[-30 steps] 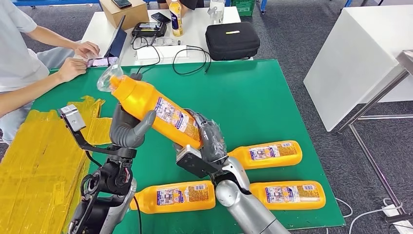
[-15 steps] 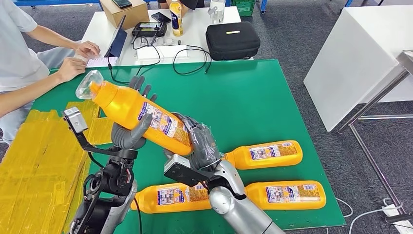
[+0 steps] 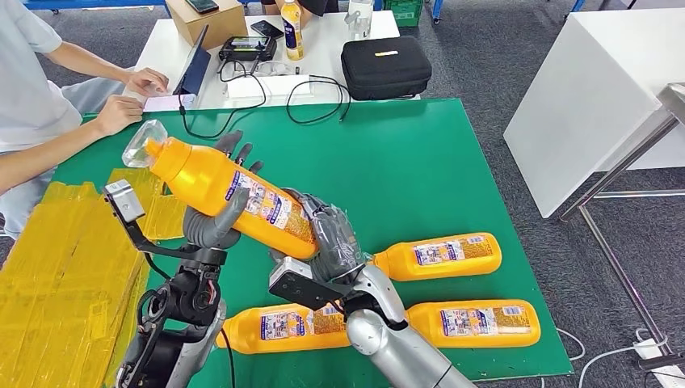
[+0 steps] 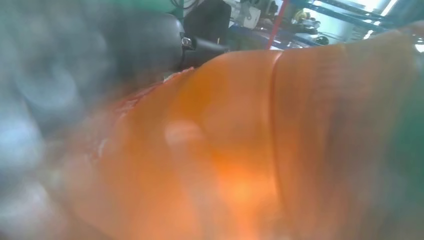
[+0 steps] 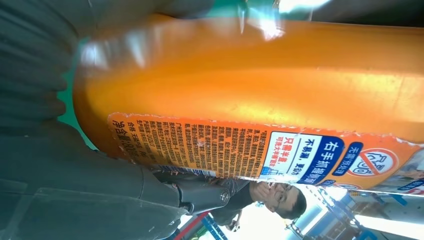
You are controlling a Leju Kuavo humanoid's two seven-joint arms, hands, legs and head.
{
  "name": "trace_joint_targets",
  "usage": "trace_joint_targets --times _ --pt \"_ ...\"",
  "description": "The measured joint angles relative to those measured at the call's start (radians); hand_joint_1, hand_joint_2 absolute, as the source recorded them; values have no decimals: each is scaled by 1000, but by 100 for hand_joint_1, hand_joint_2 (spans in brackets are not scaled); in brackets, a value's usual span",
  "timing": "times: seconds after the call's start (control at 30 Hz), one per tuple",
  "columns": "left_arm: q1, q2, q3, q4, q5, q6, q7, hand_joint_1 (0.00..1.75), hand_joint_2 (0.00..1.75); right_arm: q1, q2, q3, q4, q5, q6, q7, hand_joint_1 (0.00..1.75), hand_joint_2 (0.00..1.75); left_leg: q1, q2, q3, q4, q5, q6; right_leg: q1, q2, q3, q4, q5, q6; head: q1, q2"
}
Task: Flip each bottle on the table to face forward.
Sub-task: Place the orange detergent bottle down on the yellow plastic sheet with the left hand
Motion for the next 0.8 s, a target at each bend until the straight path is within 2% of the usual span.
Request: trace_joint_targets --times 0.27,0.5,0.53,0.63,0.67,0.73,0.8 --pt "10 0 3 -1 -1 12 -5 175 175 -2 0 5 11 -2 -4 2 175 175 0 0 0 0 0 0 0 0 0 0 0 0 0 0" --pt "10 0 9 -10 -8 16 -10 175 175 6 -4 6 -1 16 -48 -2 171 175 0 0 0 0 0 0 0 0 0 0 0 0 0 0" --pt "9 0 9 -12 -11 16 -10 175 175 8 -6 5 -8 18 -54 -2 145 175 0 0 0 0 0 0 0 0 0 0 0 0 0 0" --pt "7 0 8 -20 -21 16 -9 175 175 20 -16 -1 -41 23 -72 -5 18 175 0 0 0 0 0 0 0 0 0 0 0 0 0 0" --pt "5 0 8 -22 -25 18 -9 175 175 26 -20 -2 -52 25 -77 -8 0 175 0 0 0 0 0 0 0 0 0 0 0 0 0 0" --pt "-4 2 10 -23 -43 34 -6 175 175 41 -28 -3 -76 19 -85 -26 0 175 0 0 0 0 0 0 0 0 0 0 0 0 0 0" --pt "-17 10 14 -23 -110 98 -20 175 175 68 -38 -8 -123 -25 -95 -60 0 175 0 0 0 0 0 0 0 0 0 0 0 0 0 0"
